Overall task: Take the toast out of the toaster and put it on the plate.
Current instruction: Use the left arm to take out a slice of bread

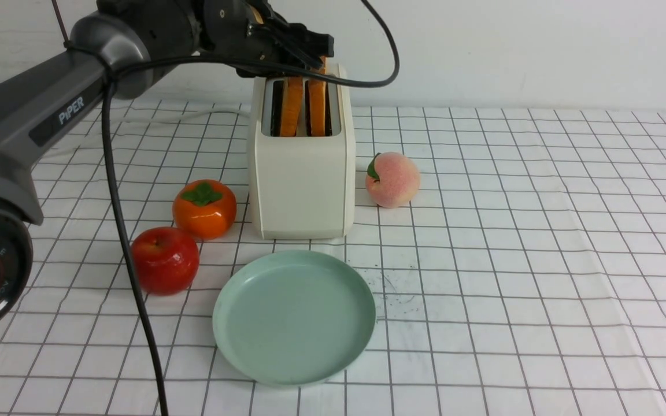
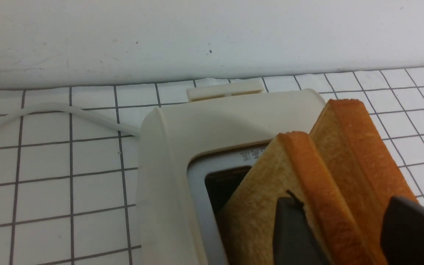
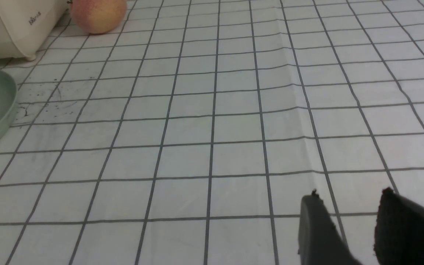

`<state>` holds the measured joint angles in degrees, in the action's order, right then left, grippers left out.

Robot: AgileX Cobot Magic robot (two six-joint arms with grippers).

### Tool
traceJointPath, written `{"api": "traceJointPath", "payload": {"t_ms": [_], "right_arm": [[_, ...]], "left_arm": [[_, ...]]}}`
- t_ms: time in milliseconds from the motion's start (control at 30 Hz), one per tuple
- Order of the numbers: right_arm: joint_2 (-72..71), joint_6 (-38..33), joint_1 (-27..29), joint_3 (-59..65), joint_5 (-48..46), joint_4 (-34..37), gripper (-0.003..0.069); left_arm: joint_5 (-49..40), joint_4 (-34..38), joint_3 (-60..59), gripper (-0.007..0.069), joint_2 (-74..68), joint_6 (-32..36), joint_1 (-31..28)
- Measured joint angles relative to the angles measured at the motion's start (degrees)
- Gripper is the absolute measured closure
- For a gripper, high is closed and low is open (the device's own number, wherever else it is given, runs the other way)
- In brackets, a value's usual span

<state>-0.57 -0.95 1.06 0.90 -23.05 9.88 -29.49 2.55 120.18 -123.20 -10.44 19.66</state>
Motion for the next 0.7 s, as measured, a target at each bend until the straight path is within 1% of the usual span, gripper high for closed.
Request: {"api": "traceJointPath", "payload": {"t_ms": [467, 700], "right_arm": [[0.0, 0.0, 0.0, 0.0, 0.0, 0.0, 0.0419], [0.0, 0.0, 0.0, 0.0, 0.0, 0.0, 0.0419]], "left_arm": [[-1.4, -0.5, 0.0, 0.0281, -0.3, 0.0, 0.0], [-2.7, -1.6, 0.1, 0.0313, -0.5, 0.0, 0.0]]}}
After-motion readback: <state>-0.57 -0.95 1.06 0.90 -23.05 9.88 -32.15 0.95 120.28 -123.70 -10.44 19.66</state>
